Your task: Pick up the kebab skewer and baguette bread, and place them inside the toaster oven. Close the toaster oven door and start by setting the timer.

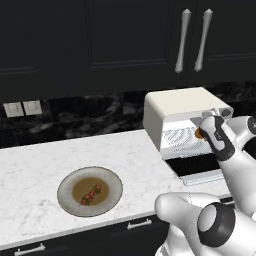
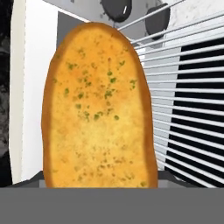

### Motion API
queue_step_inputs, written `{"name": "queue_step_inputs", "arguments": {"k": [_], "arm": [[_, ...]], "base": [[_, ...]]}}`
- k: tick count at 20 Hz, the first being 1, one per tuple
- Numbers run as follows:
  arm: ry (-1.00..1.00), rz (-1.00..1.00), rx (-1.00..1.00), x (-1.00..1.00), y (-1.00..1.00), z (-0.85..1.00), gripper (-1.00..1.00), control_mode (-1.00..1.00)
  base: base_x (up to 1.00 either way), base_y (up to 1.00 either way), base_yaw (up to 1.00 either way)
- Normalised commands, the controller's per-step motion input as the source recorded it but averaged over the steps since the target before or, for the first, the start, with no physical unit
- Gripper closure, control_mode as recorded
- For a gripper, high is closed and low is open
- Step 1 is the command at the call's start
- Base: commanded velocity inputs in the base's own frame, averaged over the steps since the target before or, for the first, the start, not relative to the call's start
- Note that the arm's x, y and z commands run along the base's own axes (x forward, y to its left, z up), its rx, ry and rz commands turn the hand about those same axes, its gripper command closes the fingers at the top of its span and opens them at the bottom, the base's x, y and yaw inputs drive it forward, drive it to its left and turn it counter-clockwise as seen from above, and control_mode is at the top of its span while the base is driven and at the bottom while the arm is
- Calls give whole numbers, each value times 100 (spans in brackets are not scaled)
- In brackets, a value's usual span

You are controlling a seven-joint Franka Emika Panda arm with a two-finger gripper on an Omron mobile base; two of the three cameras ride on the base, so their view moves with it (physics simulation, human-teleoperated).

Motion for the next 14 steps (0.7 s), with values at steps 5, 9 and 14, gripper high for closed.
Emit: {"name": "queue_step_inputs", "arguments": {"k": [5,9,14], "arm": [[0,-6,0,29,0,0,100,-100],[0,-5,0,36,0,0,100,-100],[1,-2,0,34,0,0,100,-100]], "base": [[0,0,0],[0,0,0],[0,0,0]]}}
